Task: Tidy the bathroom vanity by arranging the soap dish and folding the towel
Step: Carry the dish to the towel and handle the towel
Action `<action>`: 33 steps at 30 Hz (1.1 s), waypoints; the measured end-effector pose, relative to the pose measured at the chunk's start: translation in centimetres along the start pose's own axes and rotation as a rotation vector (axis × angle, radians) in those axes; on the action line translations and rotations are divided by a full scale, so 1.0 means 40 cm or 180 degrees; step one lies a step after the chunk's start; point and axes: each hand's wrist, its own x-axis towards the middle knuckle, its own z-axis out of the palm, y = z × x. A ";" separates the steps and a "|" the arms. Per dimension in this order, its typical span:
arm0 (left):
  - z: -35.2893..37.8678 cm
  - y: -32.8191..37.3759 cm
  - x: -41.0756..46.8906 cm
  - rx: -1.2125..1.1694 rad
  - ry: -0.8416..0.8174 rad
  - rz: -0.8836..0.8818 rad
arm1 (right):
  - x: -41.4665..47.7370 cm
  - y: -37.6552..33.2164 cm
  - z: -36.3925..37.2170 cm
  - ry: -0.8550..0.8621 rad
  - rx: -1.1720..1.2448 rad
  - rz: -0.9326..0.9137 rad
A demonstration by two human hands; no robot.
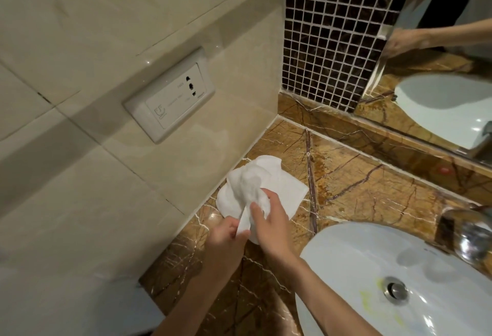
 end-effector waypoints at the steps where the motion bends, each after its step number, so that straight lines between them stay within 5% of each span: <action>1: 0.008 -0.002 -0.002 0.0118 0.0117 -0.0015 | 0.000 0.000 0.001 -0.0014 -0.0037 0.0022; 14: -0.007 -0.021 -0.003 -0.0919 0.0417 -0.0112 | 0.016 -0.009 -0.019 -0.0290 -0.0083 -0.0087; 19: -0.009 -0.020 0.001 -0.2539 0.0662 -0.0851 | 0.005 -0.003 -0.015 -0.0123 0.0397 0.0377; 22: -0.003 -0.024 0.003 -0.2900 0.0790 -0.1043 | -0.042 0.009 -0.004 -0.0155 0.0495 0.0551; 26: 0.024 -0.016 0.008 -0.2605 0.1120 -0.0985 | -0.110 0.010 0.034 -0.0318 0.0649 0.0526; 33: 0.039 -0.013 -0.005 -0.0987 0.0993 -0.0053 | -0.109 -0.041 0.048 0.0050 0.0130 0.0392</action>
